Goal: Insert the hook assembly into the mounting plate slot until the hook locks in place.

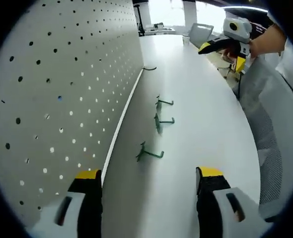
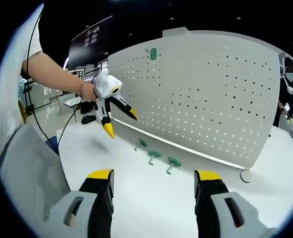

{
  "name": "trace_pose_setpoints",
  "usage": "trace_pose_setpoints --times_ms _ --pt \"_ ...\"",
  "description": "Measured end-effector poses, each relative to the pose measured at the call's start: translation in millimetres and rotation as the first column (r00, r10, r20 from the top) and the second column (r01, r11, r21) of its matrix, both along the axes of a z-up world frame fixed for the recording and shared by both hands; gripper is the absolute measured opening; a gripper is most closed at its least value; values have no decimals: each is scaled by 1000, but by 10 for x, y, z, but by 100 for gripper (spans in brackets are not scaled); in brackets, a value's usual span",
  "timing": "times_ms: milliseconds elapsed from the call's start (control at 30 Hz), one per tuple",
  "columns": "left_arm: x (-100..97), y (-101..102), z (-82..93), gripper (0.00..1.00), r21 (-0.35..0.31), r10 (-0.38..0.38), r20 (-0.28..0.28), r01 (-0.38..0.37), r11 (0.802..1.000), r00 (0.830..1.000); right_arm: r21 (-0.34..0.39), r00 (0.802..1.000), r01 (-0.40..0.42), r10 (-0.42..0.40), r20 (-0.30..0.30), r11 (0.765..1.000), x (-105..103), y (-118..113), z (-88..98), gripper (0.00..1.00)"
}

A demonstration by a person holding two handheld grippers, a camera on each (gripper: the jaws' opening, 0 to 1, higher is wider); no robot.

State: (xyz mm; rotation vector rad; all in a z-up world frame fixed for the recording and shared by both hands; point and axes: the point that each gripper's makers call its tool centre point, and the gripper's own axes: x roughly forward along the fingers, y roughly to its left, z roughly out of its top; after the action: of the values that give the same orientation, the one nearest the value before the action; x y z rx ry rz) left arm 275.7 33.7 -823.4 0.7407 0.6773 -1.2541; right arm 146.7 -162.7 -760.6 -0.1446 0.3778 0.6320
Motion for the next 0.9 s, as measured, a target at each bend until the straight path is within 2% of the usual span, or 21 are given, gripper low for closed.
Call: trace_pose_setpoints --times_ms 500,900 --pt "53 -149 -160 78 59 -102 -20 103 993 995 -5 1000 2 -2 -16 1000 -26 -18 -43 65" --pt "68 -228 -285 77 111 -175 -43 179 978 984 -10 1000 -4 4 -24 1000 -37 -9 -57 65"
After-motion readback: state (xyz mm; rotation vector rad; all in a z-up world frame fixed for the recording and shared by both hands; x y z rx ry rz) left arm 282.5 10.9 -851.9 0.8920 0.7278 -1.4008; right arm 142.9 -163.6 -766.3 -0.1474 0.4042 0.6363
